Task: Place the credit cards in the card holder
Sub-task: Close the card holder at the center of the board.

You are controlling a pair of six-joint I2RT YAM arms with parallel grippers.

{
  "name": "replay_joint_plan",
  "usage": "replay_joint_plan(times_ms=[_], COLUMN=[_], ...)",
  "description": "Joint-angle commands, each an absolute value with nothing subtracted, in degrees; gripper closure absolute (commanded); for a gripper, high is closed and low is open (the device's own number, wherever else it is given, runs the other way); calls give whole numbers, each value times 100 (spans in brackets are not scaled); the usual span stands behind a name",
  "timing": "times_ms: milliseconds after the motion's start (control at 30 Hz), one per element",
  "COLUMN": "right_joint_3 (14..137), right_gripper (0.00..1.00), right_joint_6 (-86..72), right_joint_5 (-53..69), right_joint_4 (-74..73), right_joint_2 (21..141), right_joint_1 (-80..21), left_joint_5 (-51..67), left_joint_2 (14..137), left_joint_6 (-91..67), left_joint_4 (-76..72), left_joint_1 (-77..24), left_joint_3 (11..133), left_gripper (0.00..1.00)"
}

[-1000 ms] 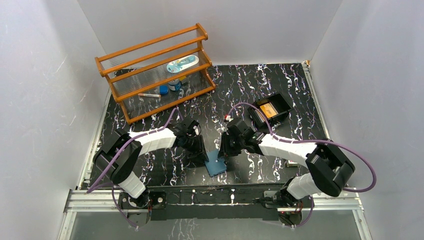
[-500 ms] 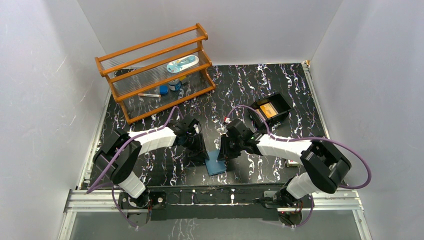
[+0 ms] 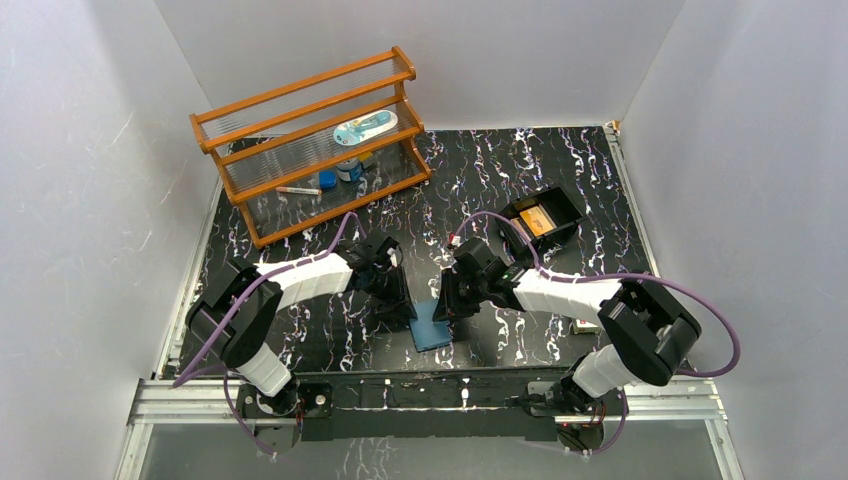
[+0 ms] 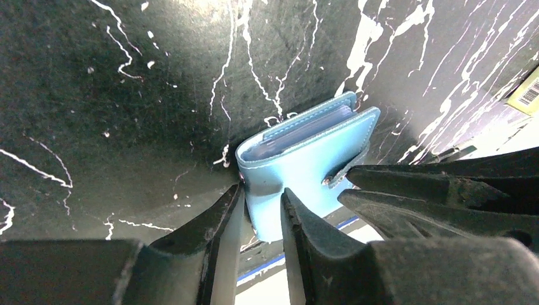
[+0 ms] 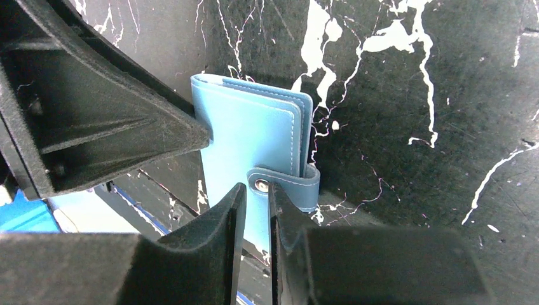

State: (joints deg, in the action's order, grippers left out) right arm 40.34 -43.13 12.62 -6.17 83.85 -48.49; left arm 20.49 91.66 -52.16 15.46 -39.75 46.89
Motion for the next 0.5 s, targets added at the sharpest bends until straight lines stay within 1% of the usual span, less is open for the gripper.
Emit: replay_joint_plan(times_ms=[0,200,467], right_joint_3=[4006,3964,3805], right_gripper=[73,77,77], right_joint_6=[-4376,-4368,-4432], right_joint_5=[1273,1212,1283], right_joint_4=[-572,-577,-303], right_joint_2=[8187,8173,8235], right_joint_1=[-4843,-4839,-4838], left_joint_5=[2166,2422,2456], left_joint_2=[8711,8603,9028], left_joint_6=[-5345,-5595,-5789], left_joint_4=[1885,1659,1203], left_joint_1=[-3990,-4044,-4319], left_joint_3=[5070,5177,4997], left_gripper=[73,71,72])
